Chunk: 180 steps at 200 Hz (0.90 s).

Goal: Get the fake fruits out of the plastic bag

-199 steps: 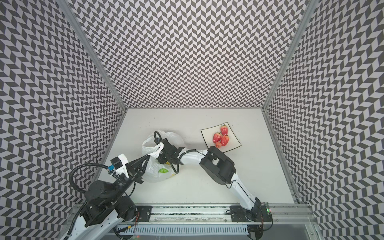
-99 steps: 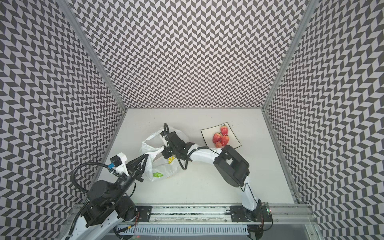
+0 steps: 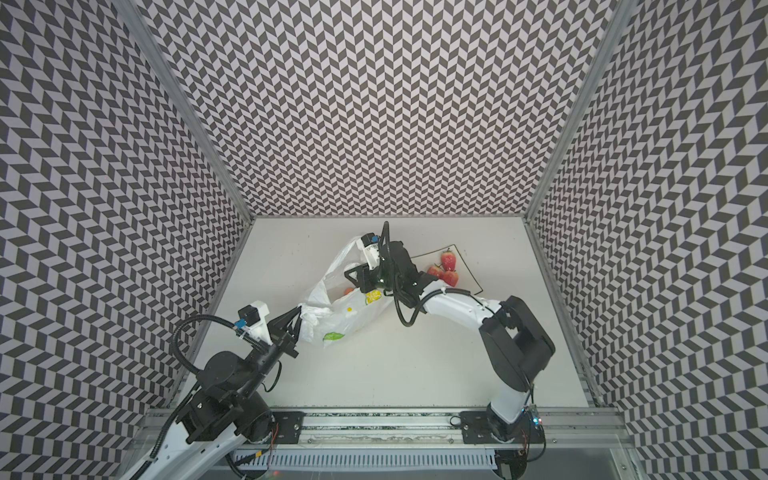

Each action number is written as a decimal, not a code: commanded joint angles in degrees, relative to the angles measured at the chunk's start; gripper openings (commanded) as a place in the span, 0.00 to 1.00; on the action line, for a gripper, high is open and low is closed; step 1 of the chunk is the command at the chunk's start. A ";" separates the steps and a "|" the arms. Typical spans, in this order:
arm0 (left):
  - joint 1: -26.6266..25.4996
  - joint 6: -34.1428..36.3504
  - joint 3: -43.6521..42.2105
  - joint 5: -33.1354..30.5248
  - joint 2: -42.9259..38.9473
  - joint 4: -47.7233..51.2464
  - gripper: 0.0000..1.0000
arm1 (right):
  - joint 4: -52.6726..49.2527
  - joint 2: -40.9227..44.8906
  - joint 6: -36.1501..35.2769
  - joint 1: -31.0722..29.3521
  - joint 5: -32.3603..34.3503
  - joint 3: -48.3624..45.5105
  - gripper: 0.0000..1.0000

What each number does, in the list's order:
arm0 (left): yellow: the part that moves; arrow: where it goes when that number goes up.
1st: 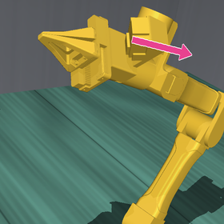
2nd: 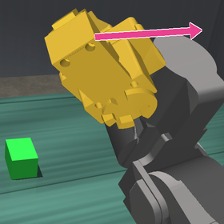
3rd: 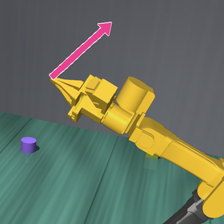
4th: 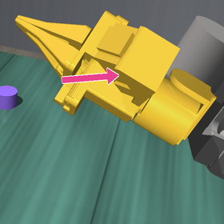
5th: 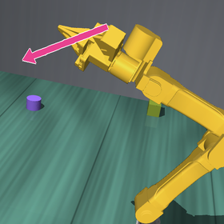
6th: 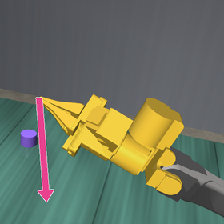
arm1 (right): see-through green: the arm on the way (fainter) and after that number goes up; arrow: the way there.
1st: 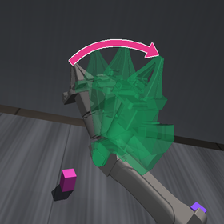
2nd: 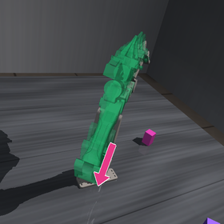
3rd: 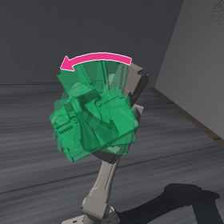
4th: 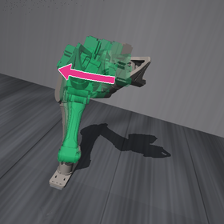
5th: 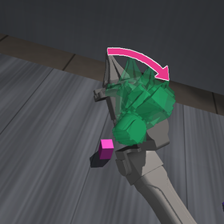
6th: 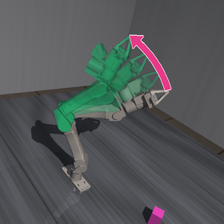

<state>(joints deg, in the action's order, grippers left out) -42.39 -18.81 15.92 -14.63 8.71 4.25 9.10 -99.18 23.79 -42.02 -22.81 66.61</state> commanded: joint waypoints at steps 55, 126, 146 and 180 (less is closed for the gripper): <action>-0.10 -11.42 2.09 -9.03 7.18 7.69 0.23 | 5.30 0.56 -1.77 -0.08 2.42 -3.73 0.23; -0.13 -20.78 11.55 -18.12 17.82 24.29 0.51 | -0.44 2.23 -5.57 -0.08 10.64 -0.78 0.23; -0.11 -17.60 14.38 -14.79 22.01 23.32 0.53 | -1.71 1.43 -5.71 -0.08 13.07 1.04 0.23; -0.10 -10.60 19.77 -2.16 23.31 23.04 0.59 | -2.89 -2.40 -4.51 -0.39 14.11 6.64 0.22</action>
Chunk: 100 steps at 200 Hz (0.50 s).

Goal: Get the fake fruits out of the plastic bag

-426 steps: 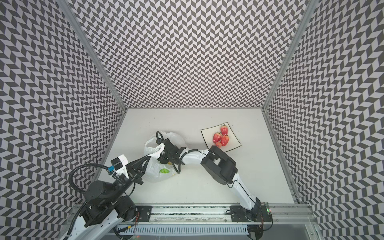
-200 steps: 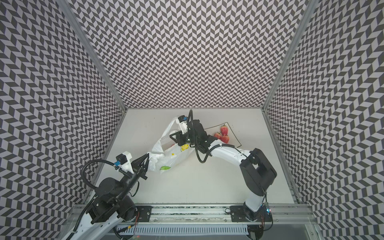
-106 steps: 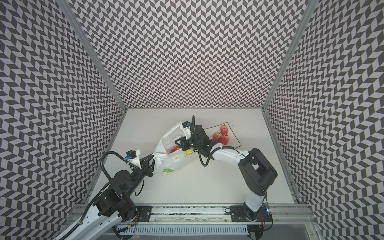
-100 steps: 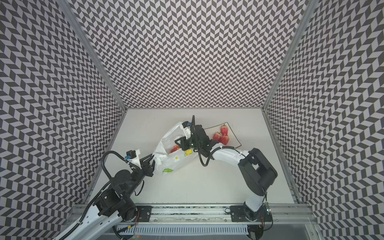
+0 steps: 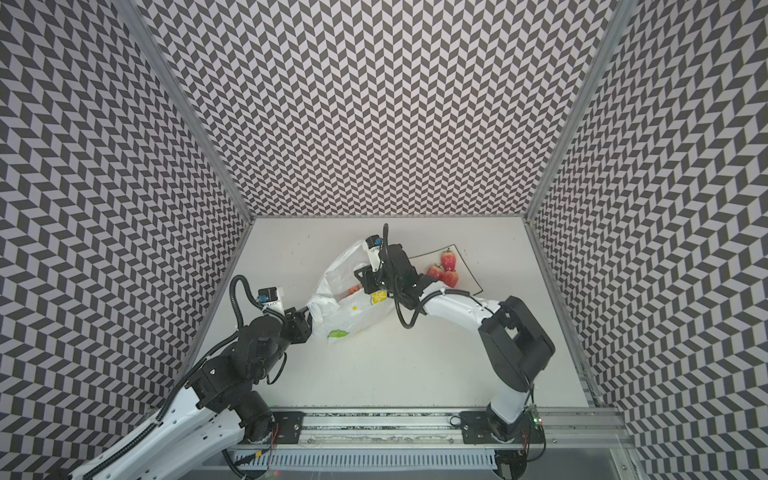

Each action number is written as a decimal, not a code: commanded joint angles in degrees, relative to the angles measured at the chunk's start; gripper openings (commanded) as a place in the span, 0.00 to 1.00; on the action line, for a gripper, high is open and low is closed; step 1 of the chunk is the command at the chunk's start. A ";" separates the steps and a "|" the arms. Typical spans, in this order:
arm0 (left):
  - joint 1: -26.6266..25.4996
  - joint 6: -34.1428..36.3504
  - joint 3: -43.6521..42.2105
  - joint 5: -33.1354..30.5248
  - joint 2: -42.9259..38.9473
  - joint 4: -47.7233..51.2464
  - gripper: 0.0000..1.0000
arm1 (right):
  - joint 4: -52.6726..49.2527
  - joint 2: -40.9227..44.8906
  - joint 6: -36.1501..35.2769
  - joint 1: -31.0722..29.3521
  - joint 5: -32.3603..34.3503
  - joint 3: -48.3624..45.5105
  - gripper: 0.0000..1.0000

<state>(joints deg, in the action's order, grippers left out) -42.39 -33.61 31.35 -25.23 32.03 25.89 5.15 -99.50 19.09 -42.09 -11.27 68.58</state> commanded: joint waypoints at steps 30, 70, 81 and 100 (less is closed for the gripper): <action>-0.08 5.14 9.64 17.32 0.60 3.97 0.68 | 0.25 -5.45 1.24 -1.16 2.81 10.09 0.22; -0.07 8.47 19.91 20.99 4.31 10.24 0.85 | -0.87 -7.77 1.61 -1.24 4.68 12.87 0.21; -0.10 10.65 22.40 21.80 6.42 11.35 0.88 | -0.95 -8.31 1.90 -1.29 4.34 13.33 0.21; -0.13 16.25 26.85 23.09 10.72 13.04 0.95 | -0.95 -8.69 2.35 -1.51 4.02 13.43 0.21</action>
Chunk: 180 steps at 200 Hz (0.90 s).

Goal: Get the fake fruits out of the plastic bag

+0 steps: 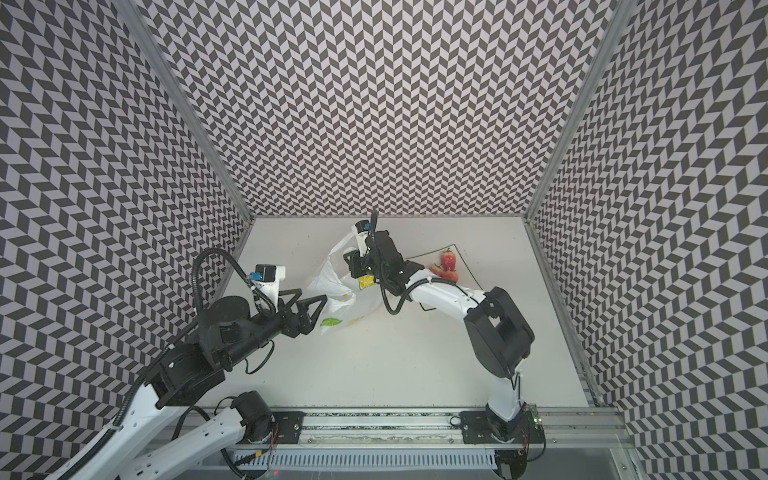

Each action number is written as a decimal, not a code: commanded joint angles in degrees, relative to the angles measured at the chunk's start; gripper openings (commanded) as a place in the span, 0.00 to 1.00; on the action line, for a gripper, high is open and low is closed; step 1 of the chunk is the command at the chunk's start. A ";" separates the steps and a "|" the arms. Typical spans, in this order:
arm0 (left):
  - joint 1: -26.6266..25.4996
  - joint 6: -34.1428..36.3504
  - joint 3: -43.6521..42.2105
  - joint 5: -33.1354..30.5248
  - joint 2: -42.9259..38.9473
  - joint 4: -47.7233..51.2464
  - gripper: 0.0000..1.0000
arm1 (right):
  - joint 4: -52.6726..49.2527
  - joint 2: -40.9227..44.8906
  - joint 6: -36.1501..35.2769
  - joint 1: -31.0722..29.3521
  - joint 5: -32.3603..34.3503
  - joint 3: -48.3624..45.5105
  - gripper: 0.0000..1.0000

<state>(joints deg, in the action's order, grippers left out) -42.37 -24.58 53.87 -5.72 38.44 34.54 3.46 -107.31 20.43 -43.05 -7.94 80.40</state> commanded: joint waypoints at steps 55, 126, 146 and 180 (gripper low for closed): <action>-7.78 24.55 13.86 -0.67 17.66 12.27 1.00 | 0.88 -0.06 1.14 -0.46 1.12 0.71 0.21; -13.42 37.76 14.56 -15.74 26.84 13.08 0.99 | 2.29 1.43 1.75 -0.20 1.53 -1.36 0.21; -13.40 38.34 13.19 -22.30 27.72 12.59 0.85 | 2.53 1.92 2.02 -0.02 1.76 -1.90 0.21; -13.34 35.43 9.59 -36.30 23.71 6.77 0.00 | 2.69 3.09 2.49 0.89 2.74 -2.93 0.21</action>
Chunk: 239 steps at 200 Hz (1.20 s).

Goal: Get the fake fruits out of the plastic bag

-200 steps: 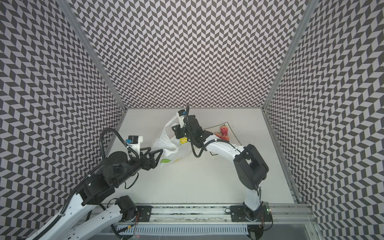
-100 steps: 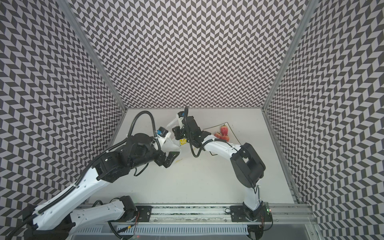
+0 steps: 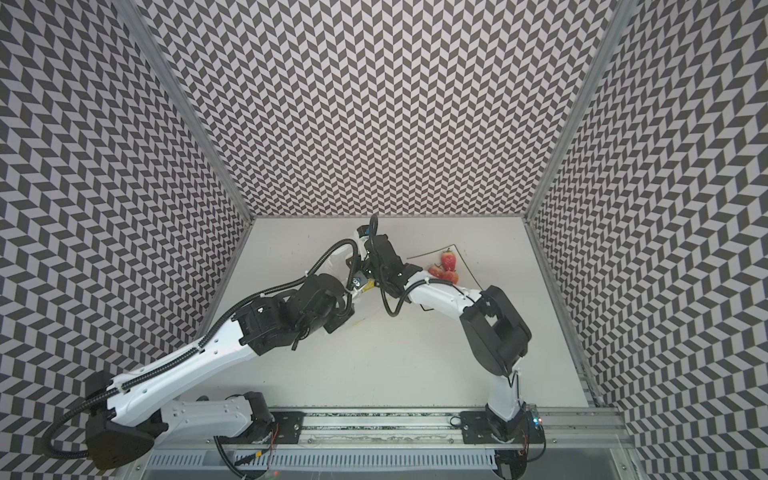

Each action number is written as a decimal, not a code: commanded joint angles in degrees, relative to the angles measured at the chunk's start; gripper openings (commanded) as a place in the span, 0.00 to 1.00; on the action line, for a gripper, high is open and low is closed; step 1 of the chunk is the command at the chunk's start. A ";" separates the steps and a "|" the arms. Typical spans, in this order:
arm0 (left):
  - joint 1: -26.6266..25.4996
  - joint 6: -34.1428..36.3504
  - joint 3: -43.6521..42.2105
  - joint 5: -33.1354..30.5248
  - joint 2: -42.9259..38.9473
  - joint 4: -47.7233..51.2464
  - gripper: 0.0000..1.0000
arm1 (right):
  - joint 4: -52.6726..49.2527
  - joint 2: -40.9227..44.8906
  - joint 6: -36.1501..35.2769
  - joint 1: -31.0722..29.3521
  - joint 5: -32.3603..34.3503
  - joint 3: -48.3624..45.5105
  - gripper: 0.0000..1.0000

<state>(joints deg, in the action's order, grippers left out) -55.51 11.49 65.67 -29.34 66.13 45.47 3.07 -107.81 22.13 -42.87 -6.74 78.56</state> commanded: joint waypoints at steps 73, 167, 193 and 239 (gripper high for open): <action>7.95 -39.30 -26.01 -6.55 -30.67 -32.53 0.00 | 15.97 16.98 -2.85 1.96 -5.02 -20.16 0.25; 7.88 -44.17 -46.89 2.48 -44.44 -46.26 0.00 | 8.89 37.11 -11.74 1.04 -7.09 -41.58 0.73; 7.95 -42.28 -49.40 6.08 -45.80 -47.75 0.00 | 0.22 43.66 -14.84 1.04 -9.72 -38.34 0.77; 7.86 -41.29 -52.00 9.87 -49.05 -48.39 0.00 | -4.82 50.50 -18.40 -3.83 -7.53 -33.66 0.66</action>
<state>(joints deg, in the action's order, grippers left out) -47.70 -30.33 14.61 -22.26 18.79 -0.54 0.14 -58.08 7.20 -42.59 -15.33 41.63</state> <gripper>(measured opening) 0.047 0.714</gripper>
